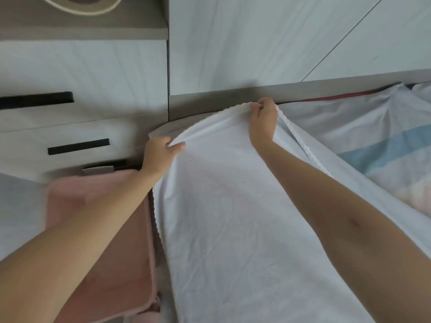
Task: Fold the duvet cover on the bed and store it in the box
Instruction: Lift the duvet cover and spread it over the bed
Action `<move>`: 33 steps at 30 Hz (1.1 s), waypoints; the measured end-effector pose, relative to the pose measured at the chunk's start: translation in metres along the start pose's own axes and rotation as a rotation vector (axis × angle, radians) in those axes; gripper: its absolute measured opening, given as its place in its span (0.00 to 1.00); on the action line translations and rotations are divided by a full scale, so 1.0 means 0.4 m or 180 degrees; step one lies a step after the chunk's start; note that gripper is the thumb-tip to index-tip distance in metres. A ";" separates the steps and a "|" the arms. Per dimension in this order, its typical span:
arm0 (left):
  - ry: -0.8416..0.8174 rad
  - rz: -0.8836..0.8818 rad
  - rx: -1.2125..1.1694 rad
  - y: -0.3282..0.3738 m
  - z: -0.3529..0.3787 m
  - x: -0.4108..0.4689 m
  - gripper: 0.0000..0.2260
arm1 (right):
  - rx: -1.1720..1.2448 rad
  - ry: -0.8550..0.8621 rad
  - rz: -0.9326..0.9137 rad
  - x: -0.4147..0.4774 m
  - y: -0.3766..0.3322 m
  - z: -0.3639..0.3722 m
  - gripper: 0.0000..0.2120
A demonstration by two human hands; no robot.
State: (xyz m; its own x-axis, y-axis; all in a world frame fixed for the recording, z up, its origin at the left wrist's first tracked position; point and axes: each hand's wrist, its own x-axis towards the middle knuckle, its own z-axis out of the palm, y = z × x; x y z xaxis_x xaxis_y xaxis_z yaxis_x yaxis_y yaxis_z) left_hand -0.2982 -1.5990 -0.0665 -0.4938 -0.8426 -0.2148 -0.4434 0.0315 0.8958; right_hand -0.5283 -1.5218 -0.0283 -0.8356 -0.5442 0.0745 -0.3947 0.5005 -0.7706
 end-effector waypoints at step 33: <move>0.0701 -0.0614 0.0178 -0.240 0.062 -0.089 0.05 | -0.0618 -0.0758 0.1636 0.010 0.225 0.064 0.32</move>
State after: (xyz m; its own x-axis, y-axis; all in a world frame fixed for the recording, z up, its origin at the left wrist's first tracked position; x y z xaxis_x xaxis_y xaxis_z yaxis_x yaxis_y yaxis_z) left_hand -0.2565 -1.5587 -0.1543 -0.2249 -0.9321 -0.2840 -0.5569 -0.1162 0.8224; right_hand -0.5573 -1.4960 -0.1137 -0.8382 -0.3243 -0.4384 -0.0438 0.8414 -0.5387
